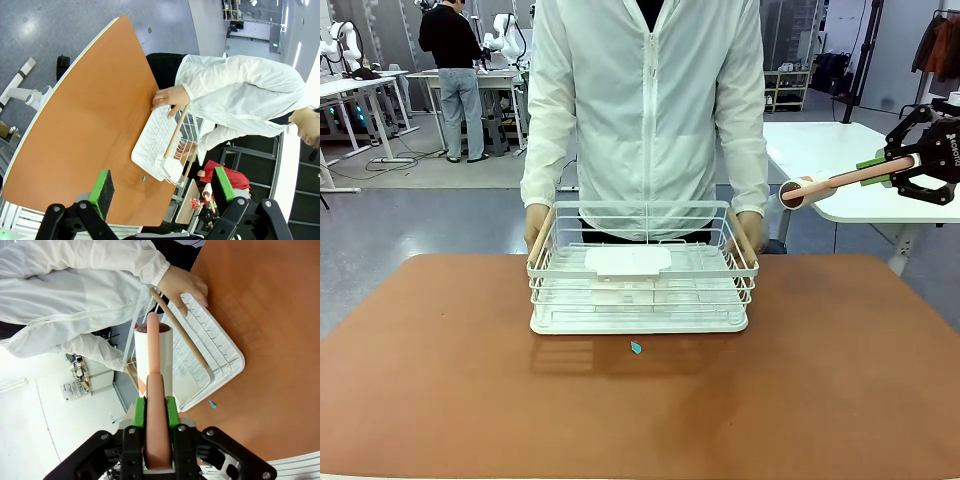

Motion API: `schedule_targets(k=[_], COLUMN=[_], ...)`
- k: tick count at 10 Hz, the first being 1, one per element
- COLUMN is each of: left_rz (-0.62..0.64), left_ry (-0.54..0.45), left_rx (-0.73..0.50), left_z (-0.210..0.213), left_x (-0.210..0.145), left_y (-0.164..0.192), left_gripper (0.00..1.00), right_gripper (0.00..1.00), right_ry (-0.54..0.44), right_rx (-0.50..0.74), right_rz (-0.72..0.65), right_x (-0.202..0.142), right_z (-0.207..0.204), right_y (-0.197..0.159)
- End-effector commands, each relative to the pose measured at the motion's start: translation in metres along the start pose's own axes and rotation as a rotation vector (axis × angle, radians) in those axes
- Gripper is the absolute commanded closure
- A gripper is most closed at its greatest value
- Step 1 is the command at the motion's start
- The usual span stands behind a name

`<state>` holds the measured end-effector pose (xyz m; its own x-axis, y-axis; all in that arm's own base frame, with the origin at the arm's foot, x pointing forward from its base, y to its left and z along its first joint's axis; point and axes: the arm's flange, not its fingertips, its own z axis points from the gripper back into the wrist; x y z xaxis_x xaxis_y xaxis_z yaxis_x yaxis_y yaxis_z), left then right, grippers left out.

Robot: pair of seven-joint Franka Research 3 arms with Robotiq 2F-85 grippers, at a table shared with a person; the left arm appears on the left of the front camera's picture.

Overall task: Clean the table.
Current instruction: Clean the table with the Lint Roller when the human lifts the Dish drying rack.

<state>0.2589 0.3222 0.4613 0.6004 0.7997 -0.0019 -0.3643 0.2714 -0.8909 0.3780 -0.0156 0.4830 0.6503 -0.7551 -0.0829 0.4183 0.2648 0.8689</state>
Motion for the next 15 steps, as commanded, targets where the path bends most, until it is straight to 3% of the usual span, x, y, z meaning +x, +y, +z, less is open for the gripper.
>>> schedule_targets(k=[1, 15], left_rz=[-0.014, -0.014], left_ry=[0.004, 0.004], left_rx=[-0.022, -0.022], left_z=[0.003, 0.003], left_x=[0.002, 0.002], left_y=[0.0004, 0.0004], left_gripper=[0.0, 0.0], right_gripper=[1.0, 1.0], right_ry=[0.006, 0.006], right_rx=[0.0, 0.0], right_rz=[0.002, 0.002], right_x=[-0.0011, -0.0011], right_z=[-0.0002, -0.0002], right_y=[0.0006, 0.0006])
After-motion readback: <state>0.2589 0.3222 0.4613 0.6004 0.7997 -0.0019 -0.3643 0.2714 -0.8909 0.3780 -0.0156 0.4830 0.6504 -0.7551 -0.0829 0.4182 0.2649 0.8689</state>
